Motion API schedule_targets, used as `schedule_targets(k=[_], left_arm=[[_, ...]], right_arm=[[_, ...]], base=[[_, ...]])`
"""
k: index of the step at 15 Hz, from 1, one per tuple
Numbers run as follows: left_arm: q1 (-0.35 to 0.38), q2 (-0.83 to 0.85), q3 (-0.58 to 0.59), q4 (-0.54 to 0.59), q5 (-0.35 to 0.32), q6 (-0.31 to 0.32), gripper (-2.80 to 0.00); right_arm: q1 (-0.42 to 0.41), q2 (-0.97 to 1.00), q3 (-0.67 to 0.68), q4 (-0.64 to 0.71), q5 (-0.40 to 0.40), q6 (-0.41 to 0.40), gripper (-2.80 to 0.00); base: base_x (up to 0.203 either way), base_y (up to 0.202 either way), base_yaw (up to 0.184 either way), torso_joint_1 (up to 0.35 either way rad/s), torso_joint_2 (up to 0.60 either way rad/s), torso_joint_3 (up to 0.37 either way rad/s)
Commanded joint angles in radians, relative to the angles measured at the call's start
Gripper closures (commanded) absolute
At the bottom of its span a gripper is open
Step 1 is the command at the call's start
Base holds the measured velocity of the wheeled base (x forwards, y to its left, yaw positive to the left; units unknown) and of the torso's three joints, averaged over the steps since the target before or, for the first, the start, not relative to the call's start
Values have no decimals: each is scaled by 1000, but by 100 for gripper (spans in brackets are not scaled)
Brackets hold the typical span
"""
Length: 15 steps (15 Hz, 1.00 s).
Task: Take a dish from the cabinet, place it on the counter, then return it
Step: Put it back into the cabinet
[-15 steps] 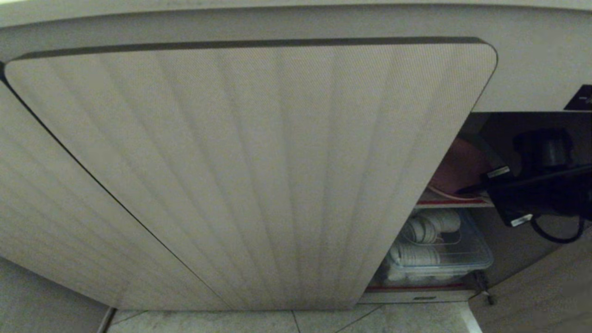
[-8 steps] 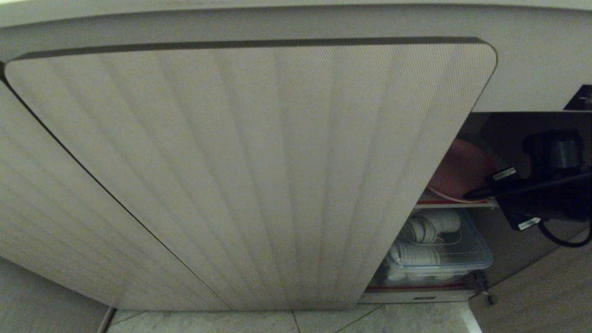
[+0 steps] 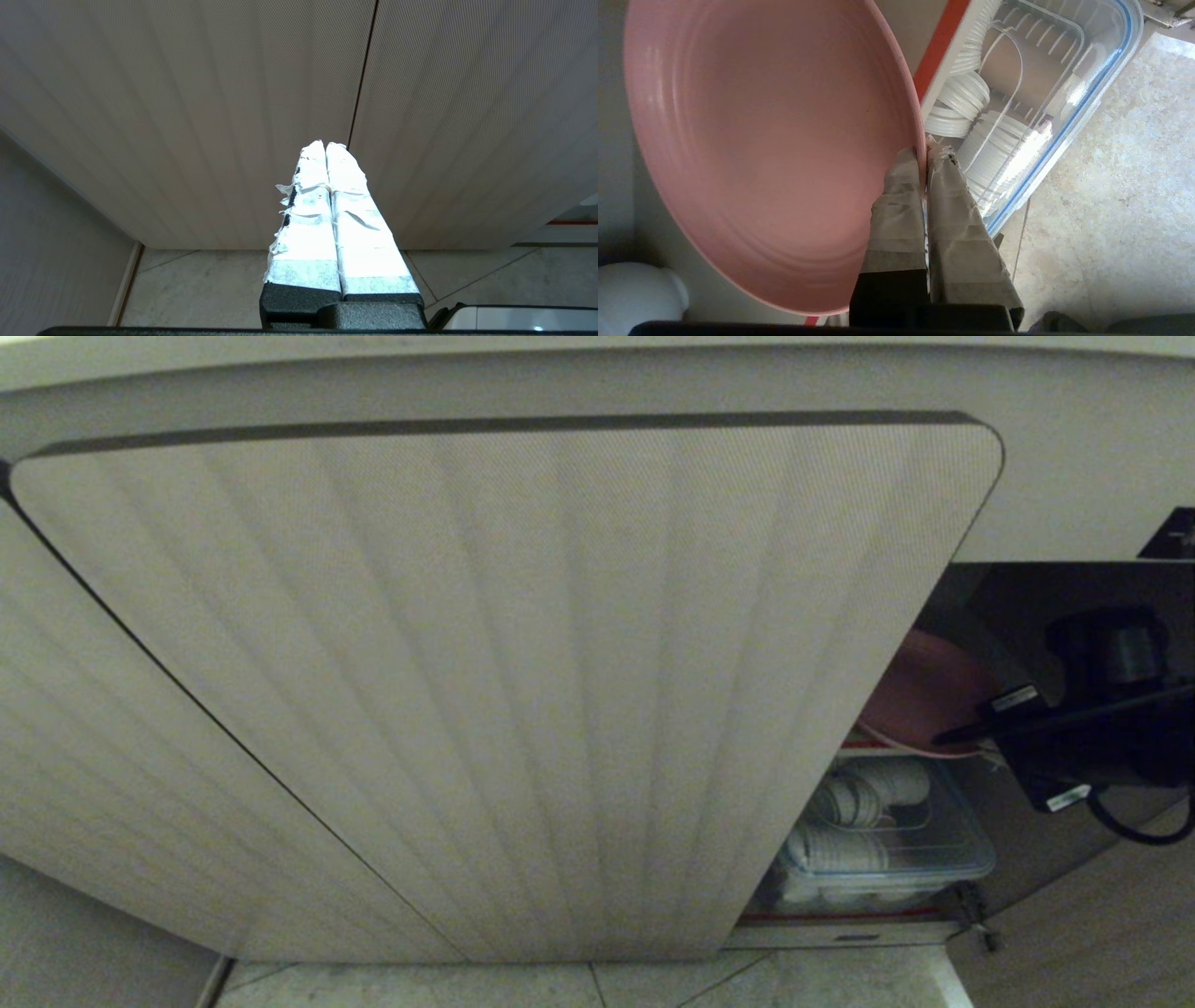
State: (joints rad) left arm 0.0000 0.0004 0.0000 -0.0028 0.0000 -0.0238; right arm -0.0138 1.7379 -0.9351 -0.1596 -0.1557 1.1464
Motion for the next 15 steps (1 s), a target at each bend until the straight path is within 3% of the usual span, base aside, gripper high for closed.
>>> schedule_targets(k=[1, 15], left_arm=[[0, 0, 0, 0, 0, -1, 0], [0, 0, 0, 0, 0, -1, 0]], right_arm=[[-2, 17, -4, -1, -1, 7, 0], [-5, 48, -57, -1, -1, 15, 0]], base=[[0, 0, 0, 0, 0, 0], [0, 0, 0, 0, 0, 0]])
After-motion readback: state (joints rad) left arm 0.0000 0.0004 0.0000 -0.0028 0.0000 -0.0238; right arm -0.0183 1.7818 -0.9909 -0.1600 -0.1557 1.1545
